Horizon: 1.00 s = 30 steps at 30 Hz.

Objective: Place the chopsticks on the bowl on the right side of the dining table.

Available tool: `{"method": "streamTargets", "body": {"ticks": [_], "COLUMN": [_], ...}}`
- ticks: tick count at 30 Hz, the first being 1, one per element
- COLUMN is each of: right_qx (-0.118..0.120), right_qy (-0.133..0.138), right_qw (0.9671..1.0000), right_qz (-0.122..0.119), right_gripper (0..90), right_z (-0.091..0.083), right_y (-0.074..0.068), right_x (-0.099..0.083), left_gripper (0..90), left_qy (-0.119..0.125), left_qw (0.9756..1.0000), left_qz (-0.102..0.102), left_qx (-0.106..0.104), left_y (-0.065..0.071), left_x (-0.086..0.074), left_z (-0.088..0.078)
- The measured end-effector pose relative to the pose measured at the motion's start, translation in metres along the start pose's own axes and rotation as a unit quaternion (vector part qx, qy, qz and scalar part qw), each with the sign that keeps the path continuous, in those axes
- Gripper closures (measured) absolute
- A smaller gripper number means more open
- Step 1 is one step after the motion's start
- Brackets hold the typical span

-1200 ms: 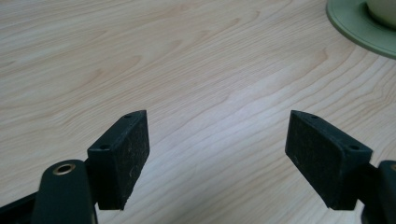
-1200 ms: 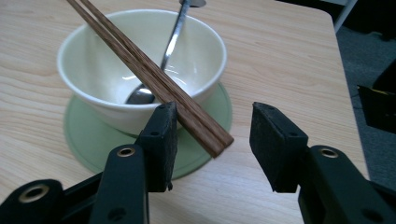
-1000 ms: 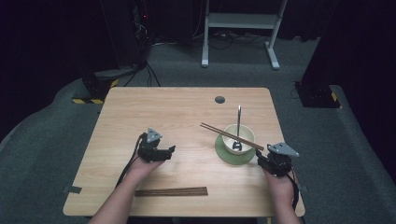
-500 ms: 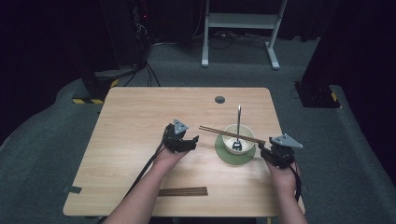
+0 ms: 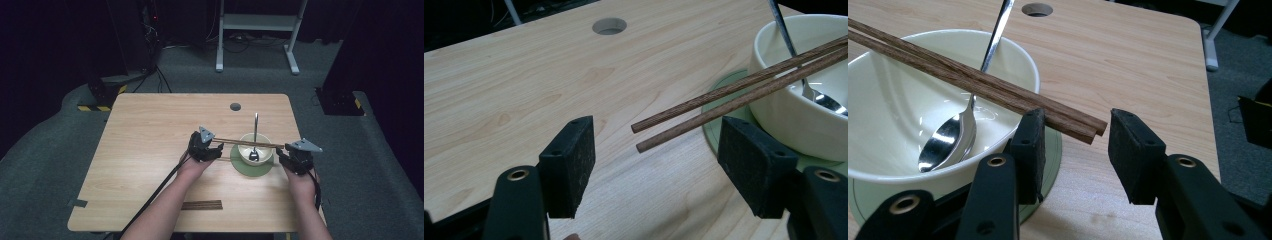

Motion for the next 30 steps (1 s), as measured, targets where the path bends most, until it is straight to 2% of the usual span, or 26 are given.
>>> {"method": "streamTargets", "body": {"ticks": [3, 10, 19, 30], "right_qx": [0.007, 0.007, -0.002, -0.004], "right_qy": [0.0, 0.005, 0.004, 0.003], "right_qw": [1.0, 0.9999, 0.9999, 1.0], "right_qz": [0.0, -0.008, -0.011, -0.008], "right_gripper": [58.3, 57.6, 57.2, 57.4], "right_z": [0.001, 0.0, -0.005, -0.008], "right_y": [-0.001, -0.005, -0.002, 0.001], "right_x": [0.0, 0.0, -0.001, -0.008], "left_gripper": [30.8, 30.8, 31.6, 34.3], "left_qy": [0.004, 0.003, 0.003, 0.006], "left_qw": [1.0, 0.9998, 0.9996, 0.9993], "left_qz": [-0.001, -0.001, 0.012, 0.015], "left_qx": [-0.006, -0.018, -0.025, -0.034], "left_y": [0.001, 0.007, 0.02, 0.025], "left_x": [0.001, 0.001, -0.003, -0.007], "left_z": [0.003, 0.006, 0.0, -0.008]}}
Point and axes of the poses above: each handheld gripper's, and its own axes: z roughly forward along the jaws, x roughly out of its top, y roughly to its right, the point moved 1 cm from there along z, roughly forward along the jaws, and after that the axes turned 9 degrees about -x, right-handed, at the moved point
